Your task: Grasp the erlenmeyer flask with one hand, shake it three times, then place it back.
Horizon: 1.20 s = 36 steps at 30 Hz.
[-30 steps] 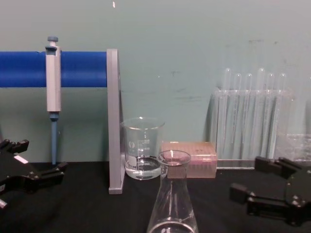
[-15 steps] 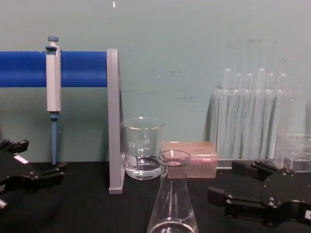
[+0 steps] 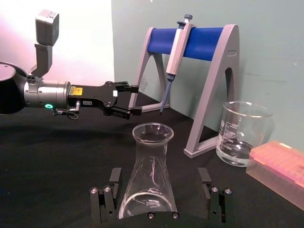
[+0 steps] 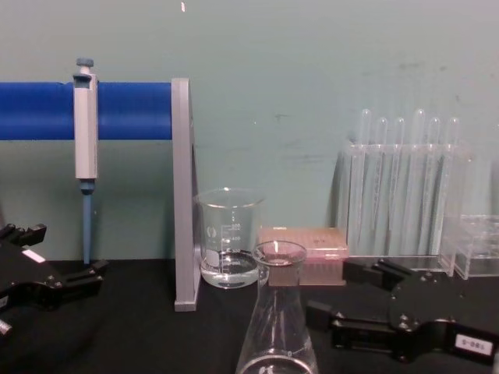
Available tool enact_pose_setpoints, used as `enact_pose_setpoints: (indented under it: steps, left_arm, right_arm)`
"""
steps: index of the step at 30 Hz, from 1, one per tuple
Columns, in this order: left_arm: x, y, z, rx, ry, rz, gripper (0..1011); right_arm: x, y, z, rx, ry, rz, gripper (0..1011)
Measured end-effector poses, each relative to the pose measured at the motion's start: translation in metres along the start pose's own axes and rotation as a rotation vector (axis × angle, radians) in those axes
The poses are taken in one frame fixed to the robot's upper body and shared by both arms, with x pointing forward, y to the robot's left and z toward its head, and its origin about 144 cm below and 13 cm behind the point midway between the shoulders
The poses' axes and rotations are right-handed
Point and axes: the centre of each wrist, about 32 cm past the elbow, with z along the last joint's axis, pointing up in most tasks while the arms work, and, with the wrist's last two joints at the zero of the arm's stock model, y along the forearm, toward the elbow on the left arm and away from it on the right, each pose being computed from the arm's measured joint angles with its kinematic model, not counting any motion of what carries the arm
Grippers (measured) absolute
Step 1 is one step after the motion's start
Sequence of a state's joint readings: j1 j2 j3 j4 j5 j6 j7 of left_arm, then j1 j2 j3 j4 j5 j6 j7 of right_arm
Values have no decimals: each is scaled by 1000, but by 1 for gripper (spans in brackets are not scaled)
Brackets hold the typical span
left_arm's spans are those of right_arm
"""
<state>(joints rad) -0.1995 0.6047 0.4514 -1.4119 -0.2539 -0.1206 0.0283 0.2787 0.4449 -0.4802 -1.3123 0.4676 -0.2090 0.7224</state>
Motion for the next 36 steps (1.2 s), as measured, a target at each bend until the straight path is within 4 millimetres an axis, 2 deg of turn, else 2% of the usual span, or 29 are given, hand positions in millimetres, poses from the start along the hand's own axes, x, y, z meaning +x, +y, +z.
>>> enact_pose_setpoints:
  steps: [18,36]
  left_arm:
    - [0,0,0,0,0,0,1001]
    - [0,0,0,0,0,0,1001]
  right_arm:
    - [9,29,0,-3,-2,80,1000]
    - [16,47,-1,2,4,98,1000]
